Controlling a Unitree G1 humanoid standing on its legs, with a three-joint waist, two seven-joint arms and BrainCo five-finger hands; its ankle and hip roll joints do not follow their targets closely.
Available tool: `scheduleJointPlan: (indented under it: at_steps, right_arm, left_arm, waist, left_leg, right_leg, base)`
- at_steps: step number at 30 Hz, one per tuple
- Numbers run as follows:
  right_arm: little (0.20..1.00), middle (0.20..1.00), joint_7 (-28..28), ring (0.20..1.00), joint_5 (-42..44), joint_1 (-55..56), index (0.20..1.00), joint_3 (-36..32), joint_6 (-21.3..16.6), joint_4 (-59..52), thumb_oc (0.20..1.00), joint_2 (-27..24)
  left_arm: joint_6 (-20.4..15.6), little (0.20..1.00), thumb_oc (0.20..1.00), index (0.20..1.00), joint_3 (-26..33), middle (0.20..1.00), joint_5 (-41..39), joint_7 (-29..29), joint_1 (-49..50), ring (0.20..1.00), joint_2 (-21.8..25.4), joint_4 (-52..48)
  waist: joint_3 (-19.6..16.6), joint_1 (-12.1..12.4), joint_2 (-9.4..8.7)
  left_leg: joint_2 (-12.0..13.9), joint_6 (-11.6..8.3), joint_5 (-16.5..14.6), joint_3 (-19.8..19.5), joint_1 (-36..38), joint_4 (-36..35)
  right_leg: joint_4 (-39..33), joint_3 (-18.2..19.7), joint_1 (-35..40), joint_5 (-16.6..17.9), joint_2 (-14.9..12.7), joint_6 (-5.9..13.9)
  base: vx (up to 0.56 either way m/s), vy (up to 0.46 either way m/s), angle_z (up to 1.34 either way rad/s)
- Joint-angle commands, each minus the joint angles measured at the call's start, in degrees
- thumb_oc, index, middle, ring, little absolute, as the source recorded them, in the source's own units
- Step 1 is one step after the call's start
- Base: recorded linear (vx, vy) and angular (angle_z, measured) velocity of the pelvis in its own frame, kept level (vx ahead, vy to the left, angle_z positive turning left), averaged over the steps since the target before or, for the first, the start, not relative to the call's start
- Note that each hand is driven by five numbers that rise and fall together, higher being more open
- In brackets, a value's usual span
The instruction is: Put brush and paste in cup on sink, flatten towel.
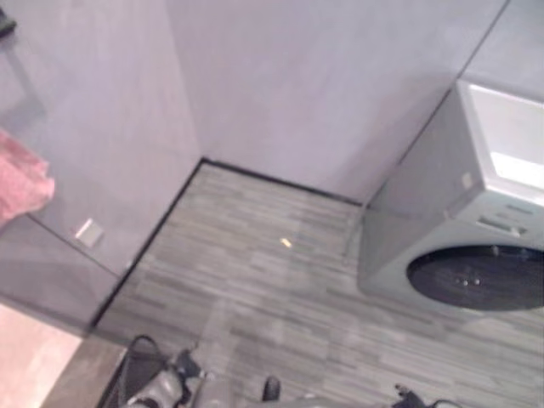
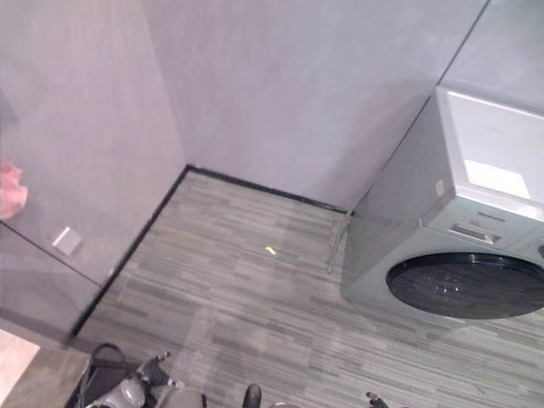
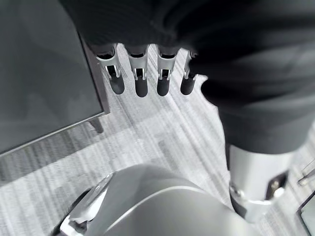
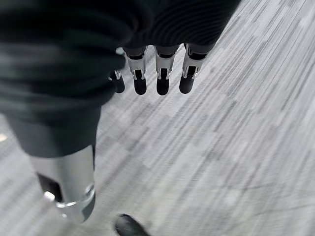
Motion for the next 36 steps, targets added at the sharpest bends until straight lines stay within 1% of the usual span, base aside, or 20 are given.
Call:
scheduleJointPlan:
  at_steps: [1,3,4,8,11,12,14,15,17,20,22,23,24,25,26,27,31,34,35,36]
  right_arm:
    - [1.0,1.0,-1.28,1.0,-0.94,1.39,1.0,-2.2,-0.52,-1.43,1.0,-3.08]
    - [1.0,1.0,-1.49,1.0,-0.66,1.98,1.0,-2.95,-0.71,-2.38,1.0,-3.02]
    - [1.0,1.0,-1.52,1.0,-0.58,1.81,1.0,-3.15,-0.67,-2.82,1.0,-2.75]
    - [1.0,1.0,-1.38,1.0,0.64,1.53,1.0,-4.29,-1.1,-4.91,1.0,-1.96]
    - [1.0,1.0,-0.83,1.0,0.74,1.72,1.0,-4.16,-1.34,-5.97,1.0,-1.17]
    - [1.0,1.0,-0.86,1.0,0.65,3.97,1.0,-3.6,-1.15,-7.06,1.0,0.09]
    - [1.0,1.0,-0.88,1.0,0.64,4.14,1.0,-3.46,-1.08,-7.2,1.0,0.17]
    - [1.0,1.0,-0.76,1.0,1.54,2.65,1.0,-3.17,-1.38,-6.97,1.0,0.88]
    - [1.0,1.0,-0.61,1.0,1.25,1.53,1.0,-2.81,-1.11,-5.44,1.0,1.26]
    - [1.0,1.0,-0.8,1.0,1.13,0.74,1.0,-2.31,-1.45,-5.31,1.0,1.23]
    - [1.0,1.0,-0.48,1.0,1.5,1.15,1.0,-2.0,-1.74,-5.27,1.0,1.55]
    - [1.0,1.0,-0.48,1.0,1.52,1.13,1.0,-1.96,-1.75,-5.26,1.0,1.5]
    - [1.0,1.0,0.41,1.0,-0.09,1.3,1.0,0.11,-1.38,-3.55,1.0,2.43]
    - [1.0,1.0,0.41,1.0,-0.09,1.29,1.0,0.11,-1.39,-3.53,1.0,2.44]
    - [1.0,1.0,0.46,1.0,-0.64,1.82,1.0,0.81,-1.13,-3.09,1.0,2.59]
    - [1.0,1.0,0.92,1.0,-1.49,1.95,1.0,1.35,-0.81,-2.67,1.0,2.7]
    - [1.0,1.0,0.85,1.0,-1.22,2.28,1.0,0.54,-0.51,-1.9,1.0,2.81]
    - [1.0,1.0,0.32,1.0,1.37,1.53,1.0,-2.21,-1.03,-1.92,1.0,0.84]
    - [1.0,1.0,0.1,1.0,2.13,1.03,1.0,-2.84,-1.26,-2.45,1.0,0.11]
    - [1.0,1.0,-0.86,1.0,6.07,0.47,1.0,-5.58,-2.1,-4.53,1.0,-1.36]
  left_arm:
    - [-0.49,1.0,1.0,1.0,-0.58,1.0,-0.28,1.58,0.98,1.0,1.12,-0.89]
    - [-0.17,1.0,1.0,1.0,-0.25,1.0,0.79,1.23,1.15,1.0,1.58,-0.84]
    - [-0.03,1.0,1.0,1.0,0.17,1.0,0.91,1.04,1.51,1.0,1.7,-0.73]
    - [-0.06,1.0,1.0,1.0,1.66,1.0,0.9,1.98,2.85,1.0,1.66,-0.07]
    - [-0.3,1.0,1.0,1.0,2.4,1.0,-0.23,2.23,3.8,1.0,1.52,-0.4]
    - [0.27,1.0,1.0,1.0,5.65,1.0,-1.53,4.29,4.62,1.0,3.46,-4.6]
    - [0.46,1.0,1.0,1.0,5.75,1.0,-1.5,4.21,4.97,1.0,3.64,-4.96]
    - [0.29,1.0,1.0,1.0,1.62,1.0,1.0,2.09,3.93,1.0,2.15,-4.26]
    - [0.26,1.0,1.0,1.0,-0.02,1.0,2.39,3.01,3.67,1.0,2.45,-3.19]
    - [0.18,1.0,1.0,1.0,-1.68,1.0,4.04,3.57,3.0,1.0,2.92,-2.07]
    - [0.1,1.0,1.0,1.0,0.84,1.0,0.29,3.3,3.33,1.0,2.52,-0.77]
    - [0.07,1.0,1.0,1.0,0.86,1.0,0.24,3.3,3.31,1.0,2.48,-0.72]
    - [-0.31,1.0,1.0,1.0,1.05,1.0,-0.72,3.47,2.85,1.0,1.88,2.01]
    - [-0.32,1.0,1.0,1.0,1.06,1.0,-0.72,3.48,2.84,1.0,1.88,2.02]
    - [-1.19,1.0,1.0,1.0,1.14,1.0,-2.0,3.55,1.31,1.0,2.19,2.13]
    - [-1.47,1.0,1.0,1.0,1.06,1.0,-2.67,3.42,0.54,1.0,2.24,2.05]
    - [-1.18,1.0,1.0,1.0,0.49,1.0,-1.97,3.75,0.6,1.0,2.49,2.5]
    - [-1.03,1.0,1.0,1.0,3.16,1.0,-5.21,3.6,2.03,1.0,3.15,2.17]
    - [-1.0,1.0,1.0,1.0,3.63,1.0,-5.53,3.62,2.05,1.0,3.4,2.01]
    - [-0.66,1.0,1.0,1.0,4.72,1.0,-5.82,4.26,1.77,1.0,3.7,2.29]
  waist:
    - [0.09,0.85,1.58]
    - [-0.59,-1.01,2.29]
    - [-1.03,-1.47,2.51]
    - [-3.01,-1.11,1.99]
    - [-3.96,-0.4,1.3]
    - [-4.45,0.67,0.82]
    - [-4.63,0.58,0.72]
    - [-4.71,0.86,0.84]
    - [-3.76,0.21,1.18]
    - [-2.28,-0.91,1.97]
    - [-1.19,-0.61,3.48]
    - [-1.22,-0.76,3.57]
    - [-1.01,-0.76,4.37]
    - [-1.05,-0.73,4.42]
    - [-0.23,-1.87,3.82]
    - [-0.49,-1.73,3.22]
    - [-1.69,-2.26,1.61]
    - [-3.06,-2.41,0.73]
    - [-3.07,-2.62,0.49]
    - [-3.46,-4.27,0.26]
  left_leg:
    - [-2.99,2.93,7.51,4.15,5.5,-16.04]
    - [-0.61,1.43,11.18,16.46,6.7,-22.23]
    - [-0.53,2.09,10.06,19.04,8.34,-22.19]
    - [-3.1,4.97,6.06,17.24,10.04,-20.67]
    - [-4.86,6.85,3.93,17.38,12.08,-20.64]
    - [-6.28,8.04,2.8,16.37,13.4,-21.35]
    - [-6.36,8.12,2.8,16.37,13.4,-21.45]
    - [-8.34,10.0,1.62,14.18,15.43,-22.52]
    - [-9.37,11.54,0.72,11.48,18.01,-23.88]
    - [-9.14,12.16,0.42,8.32,19.95,-24.21]
    - [-7.61,11.25,2.1,6.7,21.36,-24.38]
    - [-7.5,11.14,2.12,6.56,21.39,-24.43]
    - [-6.09,9.68,3.01,3.6,21.77,-23.35]
    - [-6.01,9.66,3.02,3.63,21.69,-23.31]
    - [-5.96,8.9,2.03,-0.61,21.5,-22.01]
    - [-5.93,8.74,1.56,-2.16,20.94,-21.31]
    - [-5.14,7.81,1.0,-6.32,20.54,-18.99]
    - [-2.26,5.33,3.89,-7.38,20.23,-18.83]
    - [-1.48,4.97,4.34,-6.56,19.93,-19.2]
    - [1.52,4.2,5.99,1.71,19.75,-21.93]
  right_leg:
    - [5.23,0.93,0.35,-1.16,-2.65,9.0]
    - [7.04,-1.33,1.34,-2.66,-2.23,9.25]
    - [8.4,-1.8,1.7,-3.53,-2.19,9.62]
    - [12.21,-1.36,4.29,-4.15,-4.66,11.15]
    - [15.18,-0.85,4.71,0.11,-7.01,13.23]
    - [18.34,-1.18,4.36,4.75,-8.51,14.88]
    - [18.45,-1.15,4.27,4.71,-8.58,14.97]
    - [26.59,-0.3,1.67,9.96,-10.64,17.03]
    - [35.49,1.58,-1.6,12.91,-11.53,17.43]
    - [41.27,5.75,-7.52,9.13,-9.12,16.28]
    - [36.39,6.7,-11.82,1.96,-7.21,13.95]
    - [36.15,6.5,-11.64,1.95,-7.12,13.82]
    - [19.99,10.61,-12.92,1.93,-5.56,12.6]
    - [19.63,10.6,-12.83,2.16,-5.47,12.58]
    - [12.77,21.72,-13.6,5.88,-4.17,13.98]
    - [12.24,24.18,-14.16,6.66,-4.15,14.83]
    - [12.11,21.51,-10.39,4.34,-4.59,13.68]
    - [11.04,14.44,-7.59,2.86,-4.32,12.01]
    - [10.89,13.01,-7.21,2.38,-4.4,11.78]
    - [9.81,8.99,-6.19,1.31,-4.86,11.15]
  base:
    - [0.23,0.046,0.48]
    - [0.46,0.107,0.14]
    - [0.5,0.154,0.04]
    - [0.42,0.196,0.1]
    - [0.48,0.286,0.18]
    - [0.37,0.232,0.11]
    - [0.22,0.183,0.16]
    - [0.3,0.302,0.24]
    - [0.26,0.258,0.26]
    - [0.14,0.079,0.72]
    - [0.08,0.001,0.63]
    - [0.21,-0.148,0.59]
    - [0.17,-0.143,0.55]
    - [0.27,-0.249,0.75]
    - [0.16,-0.194,1.64]
    - [0.27,-0.343,2.11]
    - [0.19,-0.303,1.88]
    - [0.18,-0.353,1.18]
    - [0.19,-0.556,1.53]
    - [0.08,-0.334,1.67]
